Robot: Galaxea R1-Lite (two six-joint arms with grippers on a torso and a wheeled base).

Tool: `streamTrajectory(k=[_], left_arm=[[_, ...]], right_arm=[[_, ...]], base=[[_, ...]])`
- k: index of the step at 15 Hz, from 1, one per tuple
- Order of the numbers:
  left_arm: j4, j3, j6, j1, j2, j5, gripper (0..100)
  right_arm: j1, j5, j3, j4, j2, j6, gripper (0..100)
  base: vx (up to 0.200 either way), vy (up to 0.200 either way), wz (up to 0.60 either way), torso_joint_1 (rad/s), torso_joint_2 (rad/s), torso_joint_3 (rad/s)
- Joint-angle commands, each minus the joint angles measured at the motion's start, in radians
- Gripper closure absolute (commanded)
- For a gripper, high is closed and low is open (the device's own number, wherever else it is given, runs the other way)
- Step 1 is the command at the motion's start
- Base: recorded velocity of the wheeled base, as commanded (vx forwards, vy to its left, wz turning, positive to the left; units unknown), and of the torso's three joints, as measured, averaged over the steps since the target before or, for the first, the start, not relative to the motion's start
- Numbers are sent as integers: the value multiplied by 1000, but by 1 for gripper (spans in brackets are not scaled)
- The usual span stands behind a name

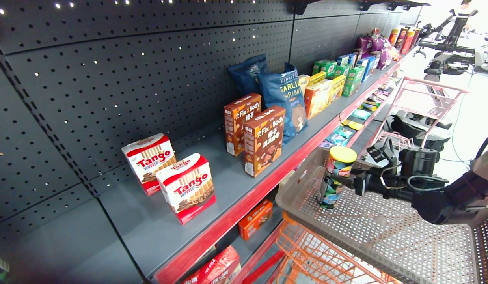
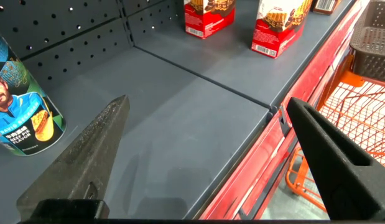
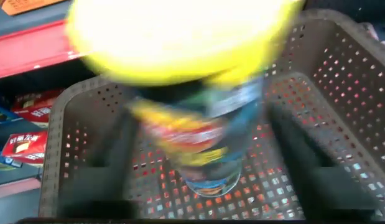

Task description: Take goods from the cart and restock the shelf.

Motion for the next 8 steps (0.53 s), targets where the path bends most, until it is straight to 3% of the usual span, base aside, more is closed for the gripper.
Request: streamTrajectory(k=[1, 8], left_arm=[[0, 0, 0, 0, 0, 0, 0], [0, 0, 0, 0, 0, 0, 0]], right_arm=[[3, 1, 20, -1, -13, 0, 100], [3, -22, 129, -1, -209, 11, 100]], base=[[0, 0, 0, 0, 0, 0], [0, 0, 0, 0, 0, 0]])
